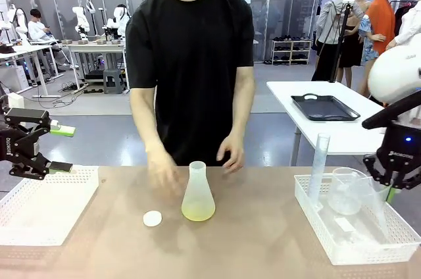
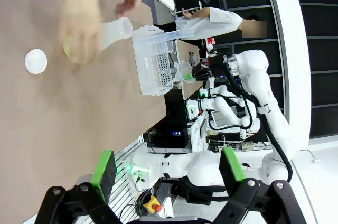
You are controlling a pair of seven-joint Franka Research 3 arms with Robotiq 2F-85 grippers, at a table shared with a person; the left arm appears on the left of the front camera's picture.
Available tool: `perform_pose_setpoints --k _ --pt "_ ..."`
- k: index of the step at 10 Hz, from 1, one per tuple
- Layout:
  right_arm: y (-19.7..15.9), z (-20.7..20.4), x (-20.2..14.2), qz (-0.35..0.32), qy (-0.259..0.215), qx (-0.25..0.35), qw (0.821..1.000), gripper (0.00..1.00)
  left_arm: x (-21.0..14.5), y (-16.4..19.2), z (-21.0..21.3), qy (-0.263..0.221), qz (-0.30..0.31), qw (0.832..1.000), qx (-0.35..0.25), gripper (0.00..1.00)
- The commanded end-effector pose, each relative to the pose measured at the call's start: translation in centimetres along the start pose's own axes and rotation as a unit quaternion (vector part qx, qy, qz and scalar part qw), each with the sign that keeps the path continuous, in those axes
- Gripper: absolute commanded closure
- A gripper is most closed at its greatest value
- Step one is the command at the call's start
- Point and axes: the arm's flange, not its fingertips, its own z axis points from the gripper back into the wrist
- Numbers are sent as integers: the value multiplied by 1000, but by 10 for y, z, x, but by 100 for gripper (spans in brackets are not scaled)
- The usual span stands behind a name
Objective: Prepare the solutions needed for the experiment.
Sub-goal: Once the solution is in the Big flask , pick up the Plastic Funnel and place it back into the right Organizing basket.
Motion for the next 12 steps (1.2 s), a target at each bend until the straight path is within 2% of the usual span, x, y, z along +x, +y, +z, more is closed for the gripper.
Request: perform_pose_setpoints --k 1,2,5,8,12 --pt "13 -13 6 -36 -13 -47 998 97 2 -1 -2 -2 -1 1000 -11 0" --pt "19 -19 6 -57 -12 -66 996 97 2 -1 -2 -2 -1 1000 -11 0" --pt "41 -41 12 -98 -19 -64 993 97 2 -1 -2 -2 -1 1000 -11 0" --pt "46 -53 14 -118 -31 -75 990 97 2 -1 -2 -2 -1 1000 -11 0" --pt "46 -55 16 -133 -51 -48 989 59 2 -1 -2 -2 -1 1000 -11 0"
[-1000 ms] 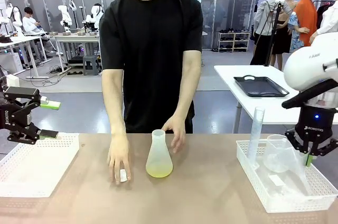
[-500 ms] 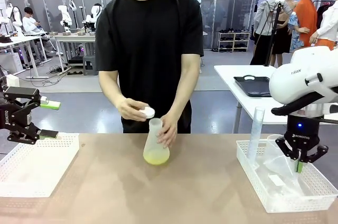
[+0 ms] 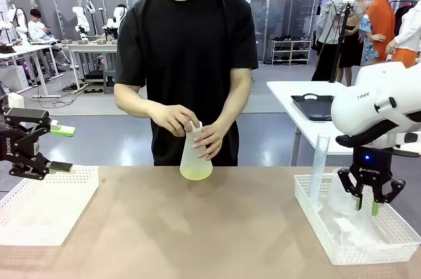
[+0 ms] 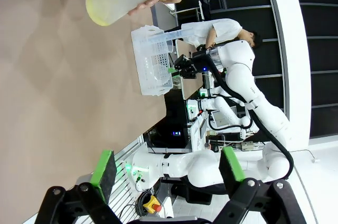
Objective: Prepare the solutions needed for the experiment.
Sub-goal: Once the solution is in the Big flask , pick up the Plastic Funnel and place it back into the right Organizing basket, then when the human places the Big flask in the center of the table, pick up the Big flask and place it in the left Organizing basket.
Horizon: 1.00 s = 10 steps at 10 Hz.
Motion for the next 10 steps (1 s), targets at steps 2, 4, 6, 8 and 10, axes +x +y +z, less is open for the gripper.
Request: perform_pose_setpoints --k 2,4,6,8,10 --pt "0 -3 -2 -25 -19 13 999 42 2 -1 -2 -2 -1 1000 -11 0" --pt "3 -1 -3 -12 -28 40 999 42 2 -1 -2 -2 -1 1000 -11 0" --pt "1 2 3 -6 -10 11 1000 42 2 -1 -2 -2 -1 1000 -11 0" --pt "1 2 3 -6 -10 11 1000 42 2 -1 -2 -2 -1 1000 -11 0" --pt "1 2 3 -6 -10 11 1000 42 2 -1 -2 -2 -1 1000 -11 0"
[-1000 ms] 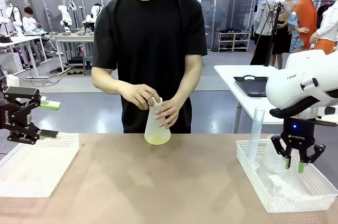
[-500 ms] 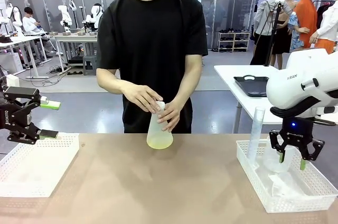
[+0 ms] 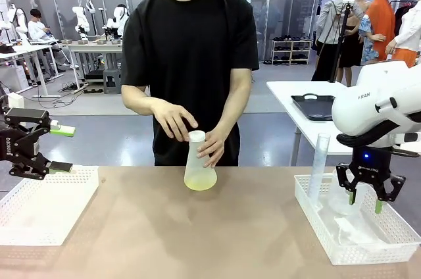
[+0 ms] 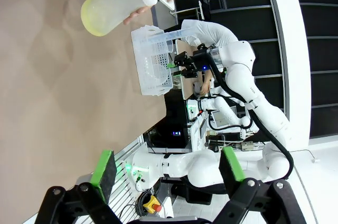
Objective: Prepare the solutions needed for the experiment.
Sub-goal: When the human places the Big flask in the center of the table, pick up the Big flask and place it in the left Organizing basket.
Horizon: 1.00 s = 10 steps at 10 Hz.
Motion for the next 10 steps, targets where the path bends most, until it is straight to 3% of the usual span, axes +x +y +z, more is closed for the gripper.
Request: perform_pose_setpoints --k 1,7,10 --pt "0 0 0 0 -1 -1 1000 42 2 -1 -2 -2 -1 1000 -11 0" --pt "0 0 0 0 0 0 1000 44 2 -1 -2 -2 -1 1000 -11 0" --pt "-29 68 -41 15 -66 107 992 42 2 -1 -2 -2 -1 1000 -11 0"
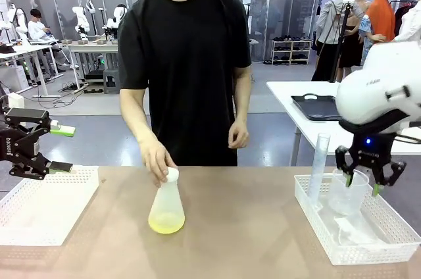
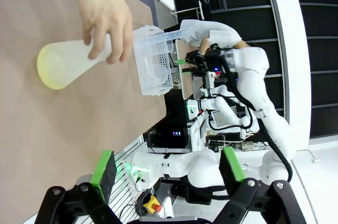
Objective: Prepare the solutions needed for the experiment.
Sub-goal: When the human places the Big flask in the center of the table, pick up the Big flask and place it in the left Organizing basket.
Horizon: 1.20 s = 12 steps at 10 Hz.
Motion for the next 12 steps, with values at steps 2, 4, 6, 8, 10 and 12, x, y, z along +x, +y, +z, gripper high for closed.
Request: perform_pose_setpoints --k 2,4,6,8,10,12 --pt "-41 55 -25 22 5 100 995 42 2 -2 -2 -2 -1 1000 -11 0" --pt "-55 84 -32 66 64 187 978 42 2 -2 -2 -2 -1 1000 -11 0" --pt "-61 98 -39 87 180 284 938 42 2 -2 -2 -2 -1 1000 -11 0" --pt "-54 87 -53 115 258 372 884 42 2 -2 -2 -2 -1 1000 -11 0" --pt "-51 77 -58 76 263 459 845 42 2 -2 -2 -2 -1 1000 -11 0" --pt "-52 58 -59 50 282 494 821 42 2 -2 -2 -2 -1 1000 -11 0"
